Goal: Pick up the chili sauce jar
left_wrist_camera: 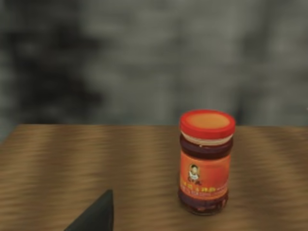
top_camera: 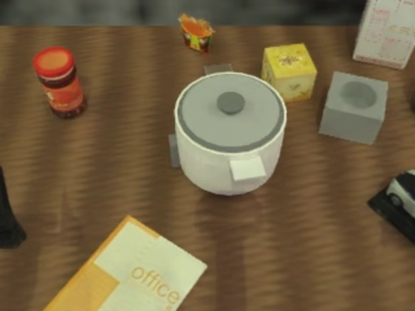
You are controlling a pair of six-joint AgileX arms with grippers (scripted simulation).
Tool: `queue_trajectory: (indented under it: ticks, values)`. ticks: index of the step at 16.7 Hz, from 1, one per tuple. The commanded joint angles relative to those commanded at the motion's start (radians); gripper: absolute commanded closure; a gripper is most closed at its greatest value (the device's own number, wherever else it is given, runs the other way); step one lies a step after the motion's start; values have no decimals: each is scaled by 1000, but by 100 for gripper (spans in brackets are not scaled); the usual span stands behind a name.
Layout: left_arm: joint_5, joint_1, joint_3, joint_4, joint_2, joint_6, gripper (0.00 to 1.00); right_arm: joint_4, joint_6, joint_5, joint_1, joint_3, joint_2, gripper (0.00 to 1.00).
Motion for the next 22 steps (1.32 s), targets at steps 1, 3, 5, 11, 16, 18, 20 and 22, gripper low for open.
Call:
queue_trajectory:
  ticks: [1,3,5,11,16,18,20,22]
  values:
    - [0,0,0,0,0,0,0,0,0,0,0,0,0,0]
    - [-1,1,9,-4,8,2,0,0,0,0,0,0,0,0]
    - [-2,5,57,-28,50,14,0,0,0,0,0,0,0,0]
    - [9,13,411,-219,388,97,0,0,0,0,0,0,0,0]
    - [36,9,862,-476,846,201,0,0,0,0,0,0,0,0]
    - [47,7,1064,-592,1054,246,0,0,0,0,0,0,0,0]
    - [59,5,1271,-710,1269,292,0,0,0,0,0,0,0,0]
    - [70,3,1478,-828,1484,337,0,0,0,0,0,0,0,0]
